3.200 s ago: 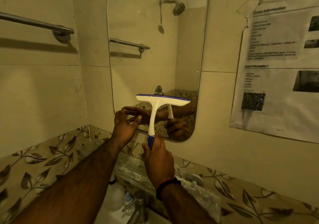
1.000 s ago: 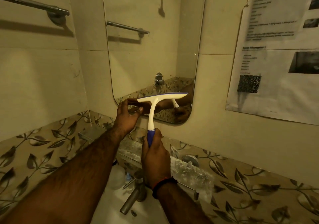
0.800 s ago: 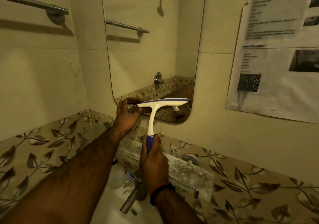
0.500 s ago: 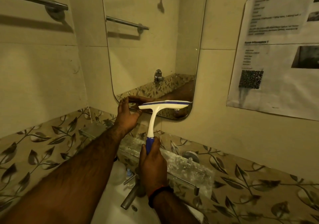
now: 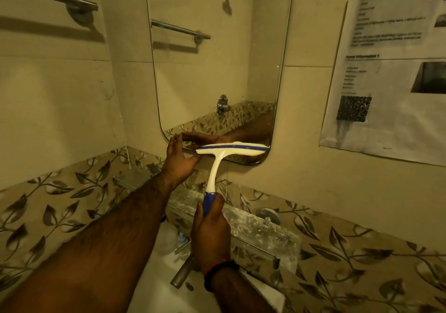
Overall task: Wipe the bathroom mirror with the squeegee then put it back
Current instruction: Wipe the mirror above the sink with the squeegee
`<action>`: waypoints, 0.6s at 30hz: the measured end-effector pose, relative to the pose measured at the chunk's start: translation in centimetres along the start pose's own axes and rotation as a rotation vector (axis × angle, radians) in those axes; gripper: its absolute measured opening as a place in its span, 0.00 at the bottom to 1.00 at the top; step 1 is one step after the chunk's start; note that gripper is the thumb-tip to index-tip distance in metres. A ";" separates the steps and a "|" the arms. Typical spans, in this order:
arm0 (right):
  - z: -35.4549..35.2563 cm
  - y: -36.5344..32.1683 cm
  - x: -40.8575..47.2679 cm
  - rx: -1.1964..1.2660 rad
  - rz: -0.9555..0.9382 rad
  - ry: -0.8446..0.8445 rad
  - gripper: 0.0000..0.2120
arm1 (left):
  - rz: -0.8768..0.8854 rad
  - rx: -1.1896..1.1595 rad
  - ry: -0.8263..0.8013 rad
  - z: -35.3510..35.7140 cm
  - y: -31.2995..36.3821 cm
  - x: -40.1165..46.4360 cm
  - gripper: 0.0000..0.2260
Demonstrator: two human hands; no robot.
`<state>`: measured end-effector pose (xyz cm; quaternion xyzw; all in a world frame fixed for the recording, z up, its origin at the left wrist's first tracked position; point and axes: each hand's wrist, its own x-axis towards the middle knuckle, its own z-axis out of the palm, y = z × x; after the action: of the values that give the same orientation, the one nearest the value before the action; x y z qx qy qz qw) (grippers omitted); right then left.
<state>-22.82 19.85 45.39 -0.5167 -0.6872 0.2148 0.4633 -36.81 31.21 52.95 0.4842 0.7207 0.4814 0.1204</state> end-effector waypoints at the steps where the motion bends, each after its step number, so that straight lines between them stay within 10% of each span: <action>1: 0.0 0.0 -0.1 0.003 0.002 0.000 0.24 | -0.001 -0.001 0.000 0.0 0.0 0.0 0.40; 18: 0.2 0.4 -1.2 -0.020 0.041 -0.010 0.23 | -0.005 0.004 -0.029 0.1 0.1 -1.1 0.43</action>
<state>-22.75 18.91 44.49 -0.5343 -0.6806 0.2200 0.4503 -36.10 30.43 52.66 0.4898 0.7208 0.4726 0.1312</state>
